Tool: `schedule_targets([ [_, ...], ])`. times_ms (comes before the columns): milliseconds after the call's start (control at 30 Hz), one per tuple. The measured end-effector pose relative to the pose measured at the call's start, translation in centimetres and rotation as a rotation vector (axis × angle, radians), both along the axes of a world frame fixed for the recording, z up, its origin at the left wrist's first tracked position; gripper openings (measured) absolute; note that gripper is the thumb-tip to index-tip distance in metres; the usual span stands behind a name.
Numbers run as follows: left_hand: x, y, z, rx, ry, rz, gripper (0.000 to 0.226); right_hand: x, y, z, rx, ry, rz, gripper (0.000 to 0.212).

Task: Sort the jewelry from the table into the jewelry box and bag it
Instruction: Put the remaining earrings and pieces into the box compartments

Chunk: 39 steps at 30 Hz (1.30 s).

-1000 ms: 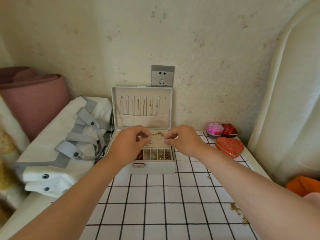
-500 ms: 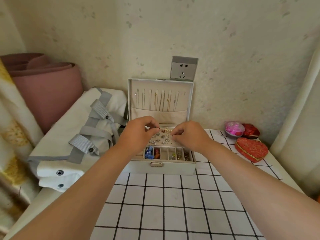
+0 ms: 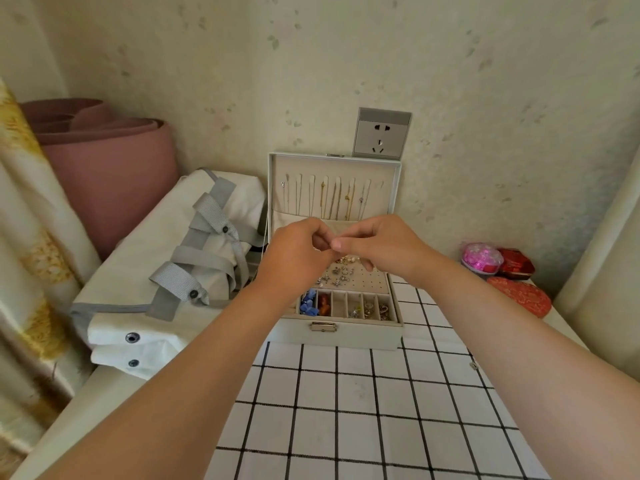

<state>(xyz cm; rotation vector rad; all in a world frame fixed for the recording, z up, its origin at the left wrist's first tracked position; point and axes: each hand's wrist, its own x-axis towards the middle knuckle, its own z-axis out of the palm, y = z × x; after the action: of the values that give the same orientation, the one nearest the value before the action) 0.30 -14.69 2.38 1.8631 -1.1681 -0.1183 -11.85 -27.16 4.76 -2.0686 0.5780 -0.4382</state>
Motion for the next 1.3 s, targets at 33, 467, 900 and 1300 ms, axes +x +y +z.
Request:
schedule_targets([
  [33, -0.1, 0.0, 0.1, -0.007, -0.005, 0.007, 0.017, 0.0, 0.2, 0.1, 0.010, -0.008, -0.007, 0.016],
  [467, 0.5, -0.3, 0.6, -0.035, 0.176, -0.083, 0.022, 0.1, -0.2, -0.4, 0.037, -0.136, -0.090, 0.008],
  [900, 0.7, -0.3, -2.4, 0.351, -0.366, -0.200, 0.051, -1.4, -1.5, -4.7, -0.330, 0.232, -0.138, 0.009],
  [1300, 0.2, -0.1, -3.1, 0.390, -0.441, -0.222, 0.043, -1.5, -0.9, -5.1, -0.683, 0.212, -0.074, 0.010],
])
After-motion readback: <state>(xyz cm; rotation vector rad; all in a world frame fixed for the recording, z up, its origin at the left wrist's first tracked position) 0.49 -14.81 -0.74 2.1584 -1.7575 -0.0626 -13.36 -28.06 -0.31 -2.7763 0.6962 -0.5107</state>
